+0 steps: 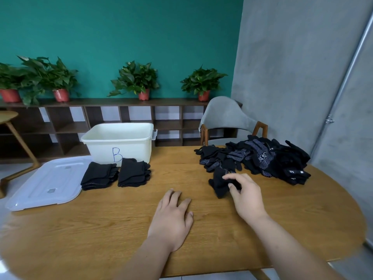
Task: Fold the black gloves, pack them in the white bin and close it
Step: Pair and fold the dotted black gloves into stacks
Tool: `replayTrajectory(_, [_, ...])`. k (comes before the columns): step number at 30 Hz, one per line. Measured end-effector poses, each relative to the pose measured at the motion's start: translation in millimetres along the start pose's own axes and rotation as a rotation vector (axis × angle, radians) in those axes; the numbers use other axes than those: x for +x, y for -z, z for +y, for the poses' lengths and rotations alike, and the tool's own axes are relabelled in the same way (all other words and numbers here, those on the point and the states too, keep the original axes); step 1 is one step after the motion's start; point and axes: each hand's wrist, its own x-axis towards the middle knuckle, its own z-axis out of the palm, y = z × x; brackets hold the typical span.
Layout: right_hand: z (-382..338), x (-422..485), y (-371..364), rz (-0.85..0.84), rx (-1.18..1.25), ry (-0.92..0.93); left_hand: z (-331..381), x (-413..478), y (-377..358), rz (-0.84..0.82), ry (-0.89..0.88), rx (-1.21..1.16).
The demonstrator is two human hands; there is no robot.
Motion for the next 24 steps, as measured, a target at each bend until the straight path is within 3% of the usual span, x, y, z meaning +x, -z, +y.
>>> replayTrajectory(10, [-72,62,48,-0.29,0.221,-0.015,3,-4,2,0.048,0.015,-0.012])
replayTrajectory(14, [-75,76,50,-0.198,0.116,0.015,2,-4,1,0.041,0.015,-0.01])
replayTrajectory(20, [-88,67,50,0.036,0.205,0.136,1,-3,2,0.046,0.007,-0.011])
replayTrajectory(22, [-80,53,42,0.011,0.117,0.195,1,-3,2,0.047,0.006,-0.015])
replayTrajectory(24, [-55,34,29,-0.159,-0.051,0.246,0,-3,1,0.05,0.003,-0.016])
